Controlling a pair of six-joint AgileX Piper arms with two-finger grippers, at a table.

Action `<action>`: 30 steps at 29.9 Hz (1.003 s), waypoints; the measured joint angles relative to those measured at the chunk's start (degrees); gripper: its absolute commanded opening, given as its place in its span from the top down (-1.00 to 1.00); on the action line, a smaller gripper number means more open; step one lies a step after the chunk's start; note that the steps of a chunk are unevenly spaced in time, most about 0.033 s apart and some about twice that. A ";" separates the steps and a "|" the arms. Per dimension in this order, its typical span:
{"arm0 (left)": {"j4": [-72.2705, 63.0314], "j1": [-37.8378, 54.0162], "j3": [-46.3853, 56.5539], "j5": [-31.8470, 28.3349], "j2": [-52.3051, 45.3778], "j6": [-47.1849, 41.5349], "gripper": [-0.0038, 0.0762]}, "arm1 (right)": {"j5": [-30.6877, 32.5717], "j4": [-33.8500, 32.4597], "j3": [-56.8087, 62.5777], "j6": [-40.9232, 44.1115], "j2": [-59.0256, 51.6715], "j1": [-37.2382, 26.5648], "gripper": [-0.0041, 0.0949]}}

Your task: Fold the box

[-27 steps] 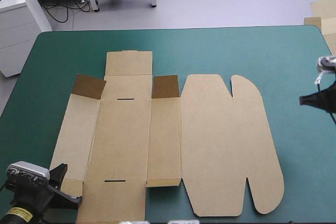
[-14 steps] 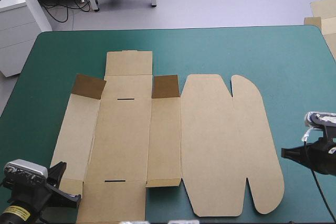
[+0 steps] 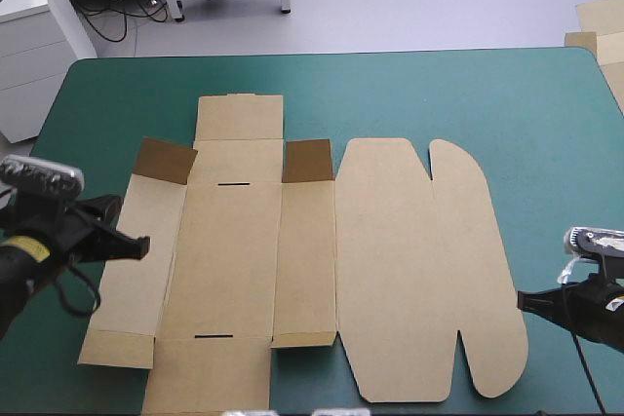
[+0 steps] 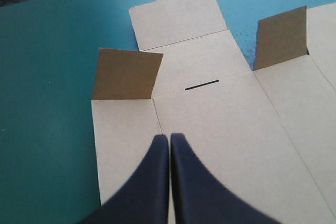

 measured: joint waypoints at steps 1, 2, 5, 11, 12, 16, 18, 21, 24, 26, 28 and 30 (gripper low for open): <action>0.56 0.00 -1.42 -0.14 2.42 -0.12 0.93 | 0.01 0.00 0.00 0.00 0.00 0.00 0.96; 1.07 0.00 -2.80 -0.14 4.70 -0.36 0.93 | 0.01 0.00 0.00 0.00 0.00 0.00 0.96; 3.47 0.96 -7.62 -0.12 12.31 -0.91 0.93 | 0.01 0.07 0.00 0.00 0.00 0.00 0.96; 3.39 13.70 -14.84 0.55 20.73 -0.98 0.93 | 0.01 0.17 0.00 0.00 0.00 0.00 0.96; 3.05 16.83 -15.40 0.83 21.49 -0.75 0.93 | 0.01 0.17 0.00 0.00 0.00 0.00 0.96; -2.13 29.02 -15.88 4.28 23.26 2.19 0.93 | -0.21 0.17 0.00 0.00 0.00 0.00 0.96; -6.32 34.23 -15.88 6.18 23.62 4.81 0.93 | -0.47 0.17 0.00 0.00 0.00 0.00 0.96; -12.39 40.79 -15.88 8.45 23.98 8.00 0.93 | -0.65 0.17 0.00 0.07 0.00 0.61 0.96; -15.42 44.62 -15.88 11.26 24.36 9.80 0.93 | -0.76 0.17 0.00 0.18 0.00 1.80 0.96; -16.01 45.29 -15.88 13.38 24.91 10.48 0.93 | -0.87 0.17 0.00 0.18 0.00 2.47 0.96; -16.64 45.34 -15.88 15.74 25.86 11.40 0.93 | -0.87 0.17 0.00 0.18 0.00 2.82 0.96; -16.92 45.34 -15.88 17.56 26.90 12.20 0.93 | -0.87 0.17 0.00 0.18 0.00 2.82 0.96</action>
